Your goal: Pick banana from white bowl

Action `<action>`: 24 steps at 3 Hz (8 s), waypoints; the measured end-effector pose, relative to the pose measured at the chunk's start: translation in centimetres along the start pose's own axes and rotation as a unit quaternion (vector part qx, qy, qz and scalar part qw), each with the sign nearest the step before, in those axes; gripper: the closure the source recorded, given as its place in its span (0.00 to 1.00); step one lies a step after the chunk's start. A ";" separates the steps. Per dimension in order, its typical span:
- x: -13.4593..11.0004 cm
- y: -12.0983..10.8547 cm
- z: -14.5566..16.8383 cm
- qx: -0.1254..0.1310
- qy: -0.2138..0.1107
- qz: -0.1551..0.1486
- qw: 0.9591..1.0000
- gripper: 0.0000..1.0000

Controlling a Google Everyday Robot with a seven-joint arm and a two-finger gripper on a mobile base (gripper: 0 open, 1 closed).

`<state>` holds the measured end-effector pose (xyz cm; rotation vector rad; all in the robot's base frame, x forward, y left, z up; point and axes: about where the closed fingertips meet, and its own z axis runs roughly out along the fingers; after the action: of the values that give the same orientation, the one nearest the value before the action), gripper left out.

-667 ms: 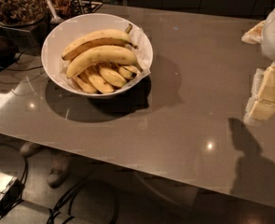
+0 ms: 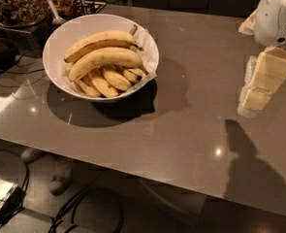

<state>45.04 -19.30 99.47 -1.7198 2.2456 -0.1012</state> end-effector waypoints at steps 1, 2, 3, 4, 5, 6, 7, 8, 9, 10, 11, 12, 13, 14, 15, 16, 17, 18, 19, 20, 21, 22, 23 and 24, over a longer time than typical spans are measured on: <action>-3.1 -0.7 0.1 -0.016 0.002 -0.022 1.000 0.00; -6.3 -0.5 0.7 -0.029 -0.001 -0.066 0.997 0.00; -6.9 -1.0 0.5 -0.016 -0.011 -0.067 0.998 0.00; -8.9 -1.8 1.0 0.001 -0.022 -0.066 0.998 0.00; -11.7 -2.8 1.7 0.006 -0.027 -0.080 0.996 0.00; -13.9 -3.4 2.6 0.005 -0.030 -0.089 0.996 0.00; -15.4 -3.6 3.4 0.001 -0.033 -0.095 0.995 0.00; -16.7 -3.4 4.6 -0.004 -0.027 -0.104 0.994 0.06; -18.4 -2.8 5.2 0.009 -0.010 -0.129 0.992 0.12; -19.8 -2.5 5.4 0.022 0.005 -0.155 0.988 0.14; -20.9 -3.1 6.3 0.021 0.014 -0.168 0.985 0.21; -21.6 -4.0 7.5 0.009 0.018 -0.170 0.985 0.32; -22.0 -5.0 8.6 -0.003 0.019 -0.168 0.986 0.33; -22.4 -5.5 9.7 -0.016 0.020 -0.167 0.986 0.35; -22.9 -5.2 10.7 -0.031 0.018 -0.174 0.984 0.43; -23.3 -4.6 11.6 -0.046 0.018 -0.184 0.982 0.53; -23.3 -4.2 11.7 -0.039 0.015 -0.193 0.980 0.73; -23.3 -4.2 11.7 -0.039 0.015 -0.193 0.980 0.96; -23.3 -4.2 11.7 -0.039 0.015 -0.193 0.980 1.00; -22.6 -3.9 9.4 -0.036 -0.024 -0.181 0.983 1.00; -21.5 -2.8 6.3 -0.035 -0.083 -0.169 0.982 1.00; -20.3 -1.7 4.0 -0.035 -0.145 -0.162 0.975 1.00; -19.0 -0.5 2.0 -0.031 -0.205 -0.159 0.965 1.00; -17.3 0.8 0.4 -0.025 -0.257 -0.147 0.955 1.00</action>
Offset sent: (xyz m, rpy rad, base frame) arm 0.0150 0.0905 -0.0023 -0.0699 0.1384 0.2654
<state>48.44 -2.54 102.39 -1.8348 1.6267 0.3077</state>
